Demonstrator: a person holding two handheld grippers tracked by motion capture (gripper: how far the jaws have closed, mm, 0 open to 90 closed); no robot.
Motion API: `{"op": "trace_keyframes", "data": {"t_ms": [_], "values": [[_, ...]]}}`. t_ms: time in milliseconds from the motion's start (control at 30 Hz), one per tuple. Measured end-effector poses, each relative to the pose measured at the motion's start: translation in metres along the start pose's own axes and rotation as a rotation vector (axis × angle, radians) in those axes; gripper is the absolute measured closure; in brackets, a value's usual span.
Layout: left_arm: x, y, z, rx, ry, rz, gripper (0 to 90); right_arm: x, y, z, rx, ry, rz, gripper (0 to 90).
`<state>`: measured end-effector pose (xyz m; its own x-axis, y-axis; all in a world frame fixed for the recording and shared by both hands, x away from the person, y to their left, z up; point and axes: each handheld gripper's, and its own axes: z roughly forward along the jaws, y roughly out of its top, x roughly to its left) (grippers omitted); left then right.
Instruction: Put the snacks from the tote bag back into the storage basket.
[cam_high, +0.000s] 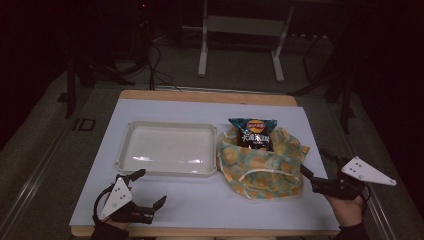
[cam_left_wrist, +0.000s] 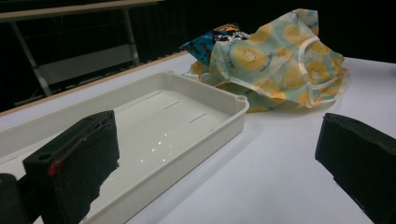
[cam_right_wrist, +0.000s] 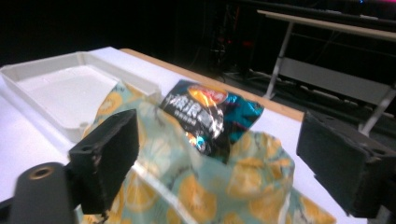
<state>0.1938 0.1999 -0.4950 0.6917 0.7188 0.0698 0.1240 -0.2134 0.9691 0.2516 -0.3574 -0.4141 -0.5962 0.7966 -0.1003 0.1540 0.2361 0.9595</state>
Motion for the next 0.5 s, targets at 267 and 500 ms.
{"op": "trace_keyframes", "data": {"t_ms": [267, 500], "values": [[-0.001, 0.0, 0.0, 0.008, -0.002, 0.003, 0.1, -0.008, 0.017, 0.026, 0.001, 0.023, -0.007, 13.9], [-0.001, 0.0, 0.0, 0.01, 0.014, 0.008, 0.1, -0.017, 0.027, 0.042, 0.008, 0.022, -0.003, 15.1]]}}
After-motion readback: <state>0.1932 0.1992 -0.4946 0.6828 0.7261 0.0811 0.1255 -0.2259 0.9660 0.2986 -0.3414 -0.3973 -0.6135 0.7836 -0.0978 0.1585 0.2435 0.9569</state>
